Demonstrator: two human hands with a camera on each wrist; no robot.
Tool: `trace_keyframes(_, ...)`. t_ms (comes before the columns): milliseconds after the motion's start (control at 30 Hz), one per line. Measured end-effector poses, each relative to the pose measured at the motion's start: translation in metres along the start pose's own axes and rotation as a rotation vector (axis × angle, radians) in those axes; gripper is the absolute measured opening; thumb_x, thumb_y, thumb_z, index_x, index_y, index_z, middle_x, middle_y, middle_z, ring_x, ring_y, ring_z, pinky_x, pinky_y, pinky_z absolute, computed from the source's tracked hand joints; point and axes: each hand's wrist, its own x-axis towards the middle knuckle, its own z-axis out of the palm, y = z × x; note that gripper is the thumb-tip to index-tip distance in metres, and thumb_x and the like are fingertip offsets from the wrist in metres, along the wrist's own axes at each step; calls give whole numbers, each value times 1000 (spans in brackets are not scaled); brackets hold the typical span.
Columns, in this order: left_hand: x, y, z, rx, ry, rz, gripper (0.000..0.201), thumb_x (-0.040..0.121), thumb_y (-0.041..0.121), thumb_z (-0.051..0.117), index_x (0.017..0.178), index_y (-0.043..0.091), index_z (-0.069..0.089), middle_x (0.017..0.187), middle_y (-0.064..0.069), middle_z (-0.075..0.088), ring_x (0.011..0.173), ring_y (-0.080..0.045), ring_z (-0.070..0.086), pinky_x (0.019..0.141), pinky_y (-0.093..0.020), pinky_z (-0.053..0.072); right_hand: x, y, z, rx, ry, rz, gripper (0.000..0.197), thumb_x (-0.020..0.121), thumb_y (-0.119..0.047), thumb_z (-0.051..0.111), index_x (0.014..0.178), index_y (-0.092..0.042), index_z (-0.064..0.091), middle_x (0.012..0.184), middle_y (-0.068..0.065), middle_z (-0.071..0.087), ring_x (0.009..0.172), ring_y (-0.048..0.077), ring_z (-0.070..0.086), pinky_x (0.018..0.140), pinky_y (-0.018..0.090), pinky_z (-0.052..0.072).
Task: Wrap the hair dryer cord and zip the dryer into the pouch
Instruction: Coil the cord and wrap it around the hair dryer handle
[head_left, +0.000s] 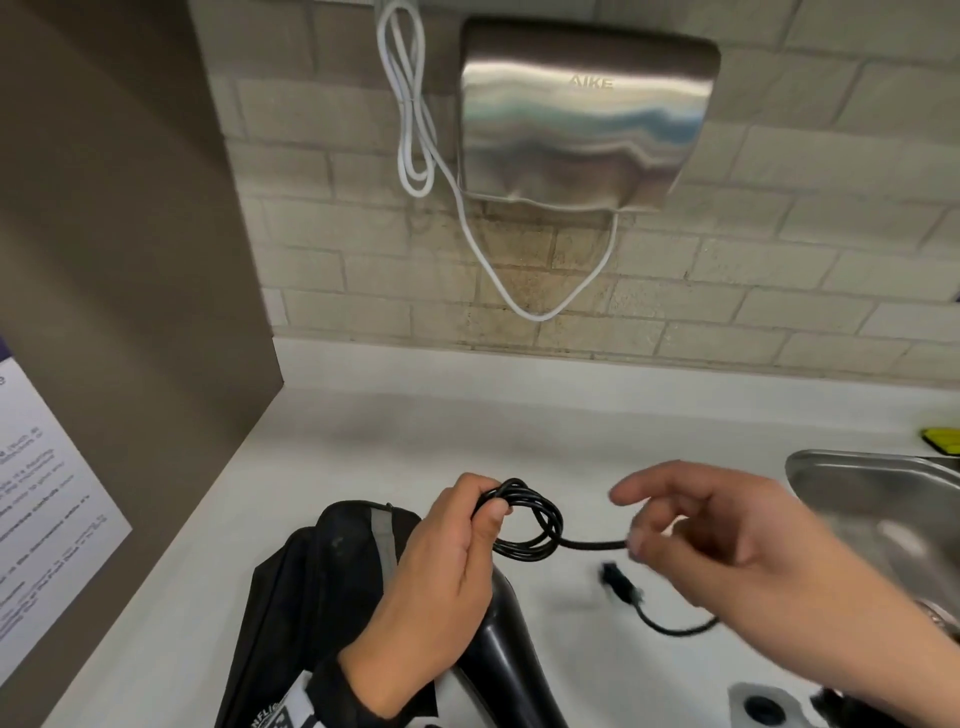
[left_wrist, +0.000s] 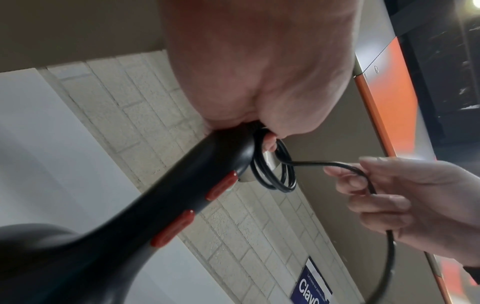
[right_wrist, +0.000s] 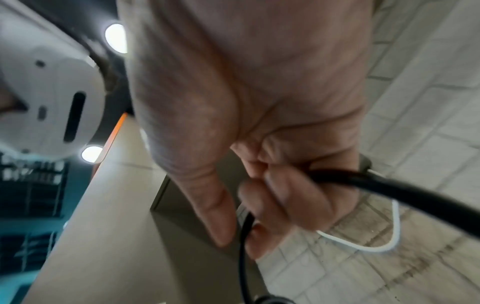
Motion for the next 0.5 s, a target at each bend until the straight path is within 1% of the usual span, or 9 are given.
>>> trace_keyframes(67, 0, 2, 0, -10, 7, -5, 24, 98, 46, 33, 114, 40, 51, 72, 27, 54, 66, -1, 52, 64, -16, 39, 6, -3, 13, -230, -60, -54, 13, 83, -31, 72, 95, -31, 68, 77, -4, 69, 48, 2, 47, 50, 14, 39)
trace_keyframes(100, -1, 2, 0, -11, 8, -9, 29, 99, 45, 33, 122, 43, 49, 70, 25, 54, 66, 2, 53, 63, -14, 37, 9, -2, 19, -368, -89, -72, 16, 83, -39, 71, 97, -33, 67, 78, -8, 68, 52, 0, 50, 54, 10, 38)
trace_keyframes(133, -1, 2, -1, -6, 6, -8, 33, 99, 44, 33, 130, 46, 45, 68, 21, 52, 64, 2, 53, 62, -12, 36, 14, 4, 24, -481, -91, -115, 18, 85, -44, 67, 99, -33, 66, 80, -11, 67, 61, -4, 54, 60, 10, 40)
trace_keyframes(167, -1, 2, -1, 4, 3, 0, 36, 100, 42, 33, 134, 49, 42, 66, 18, 50, 62, 1, 52, 62, -13, 37, 17, 6, 30, -600, -97, -155, 18, 87, -46, 63, 100, -33, 66, 83, -14, 66, 72, -5, 56, 67, 11, 43)
trace_keyframes(200, -1, 2, -2, 13, 1, 11, 36, 101, 41, 33, 134, 51, 42, 67, 15, 48, 62, -2, 51, 63, -16, 40, 20, 9, 36, -660, -93, -201, 17, 90, -46, 59, 99, -33, 66, 87, -15, 66, 81, -3, 58, 75, 17, 47)
trace_keyframes(267, -2, 1, -3, 26, -1, 19, 32, 102, 39, 33, 128, 52, 46, 70, 13, 49, 63, -6, 50, 66, -24, 47, 23, 12, 45, -702, -105, -265, 16, 95, -39, 52, 98, -31, 64, 92, -13, 65, 90, 4, 57, 82, 27, 47)
trace_keyframes(333, -2, 1, -3, 39, -5, 3, 28, 102, 39, 31, 123, 48, 48, 70, 13, 47, 64, -6, 48, 65, -23, 45, 23, 13, 51, -713, -110, -289, 16, 99, -33, 46, 100, -31, 62, 95, -14, 61, 91, 7, 52, 81, 23, 43)
trace_keyframes(400, -2, -1, -4, 49, -8, -6, 27, 103, 40, 29, 120, 43, 49, 71, 12, 48, 65, -7, 49, 65, -21, 41, 23, 11, 53, -662, -116, -324, 15, 101, -29, 43, 99, -28, 58, 90, -15, 53, 84, 5, 46, 73, 18, 40)
trace_keyframes(500, -2, -1, -4, 44, -30, 17, 33, 103, 47, 22, 115, 37, 51, 81, 9, 57, 76, -11, 55, 68, -28, 45, 23, 2, 54, -526, -88, -406, 15, 101, -26, 43, 93, -27, 55, 84, -14, 53, 79, 5, 50, 68, 14, 38)
